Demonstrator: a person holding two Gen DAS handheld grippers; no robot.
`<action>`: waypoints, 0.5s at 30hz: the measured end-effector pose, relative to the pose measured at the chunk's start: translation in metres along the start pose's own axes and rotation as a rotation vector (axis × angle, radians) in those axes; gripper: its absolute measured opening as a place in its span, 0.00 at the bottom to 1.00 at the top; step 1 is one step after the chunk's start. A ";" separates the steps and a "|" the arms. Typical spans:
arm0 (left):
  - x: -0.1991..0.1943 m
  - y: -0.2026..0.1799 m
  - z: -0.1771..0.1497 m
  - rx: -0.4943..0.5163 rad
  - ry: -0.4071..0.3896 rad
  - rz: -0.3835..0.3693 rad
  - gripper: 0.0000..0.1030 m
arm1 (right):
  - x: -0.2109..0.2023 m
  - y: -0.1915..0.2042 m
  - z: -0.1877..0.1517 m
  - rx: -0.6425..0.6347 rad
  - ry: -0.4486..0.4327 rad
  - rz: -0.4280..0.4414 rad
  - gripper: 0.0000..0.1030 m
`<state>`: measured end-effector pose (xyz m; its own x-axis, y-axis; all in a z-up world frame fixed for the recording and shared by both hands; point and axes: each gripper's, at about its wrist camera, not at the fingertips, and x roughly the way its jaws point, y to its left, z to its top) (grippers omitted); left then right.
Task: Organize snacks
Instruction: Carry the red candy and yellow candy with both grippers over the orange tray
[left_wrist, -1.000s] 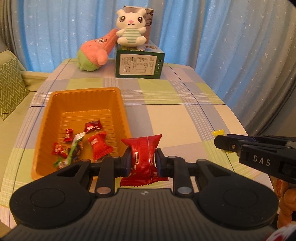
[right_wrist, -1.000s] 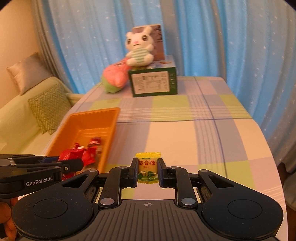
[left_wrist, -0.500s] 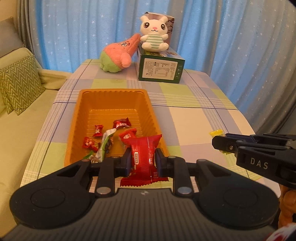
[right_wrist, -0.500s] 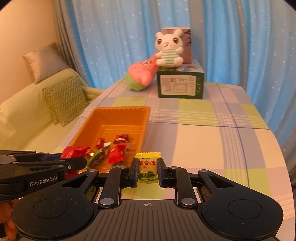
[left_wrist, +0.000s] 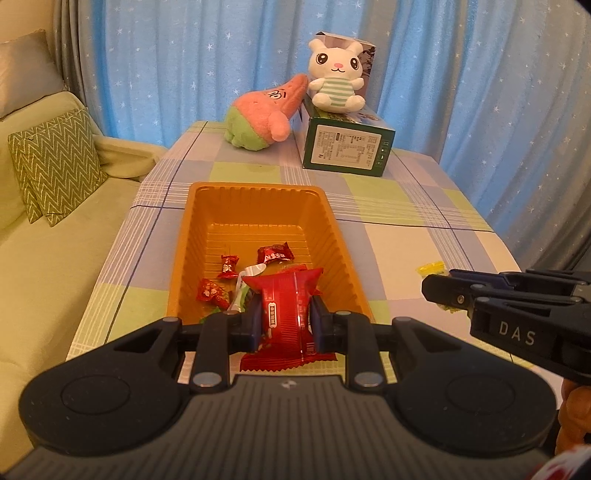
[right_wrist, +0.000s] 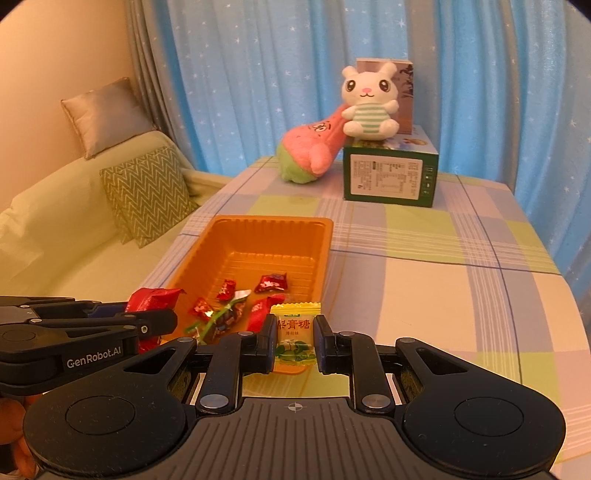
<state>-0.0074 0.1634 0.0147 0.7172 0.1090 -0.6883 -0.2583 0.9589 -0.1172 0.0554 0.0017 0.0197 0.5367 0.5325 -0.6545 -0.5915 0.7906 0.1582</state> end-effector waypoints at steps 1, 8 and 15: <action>0.001 0.001 0.000 0.000 0.000 0.002 0.23 | 0.001 0.001 0.000 -0.001 -0.001 0.001 0.20; 0.010 0.009 0.004 -0.003 0.004 0.015 0.23 | 0.015 0.006 0.005 -0.005 0.004 0.012 0.20; 0.022 0.016 0.006 -0.003 0.017 0.022 0.23 | 0.033 0.006 0.010 0.000 0.012 0.016 0.20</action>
<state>0.0084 0.1824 0.0018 0.7001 0.1257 -0.7029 -0.2757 0.9556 -0.1037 0.0757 0.0270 0.0068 0.5198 0.5416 -0.6606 -0.5998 0.7821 0.1692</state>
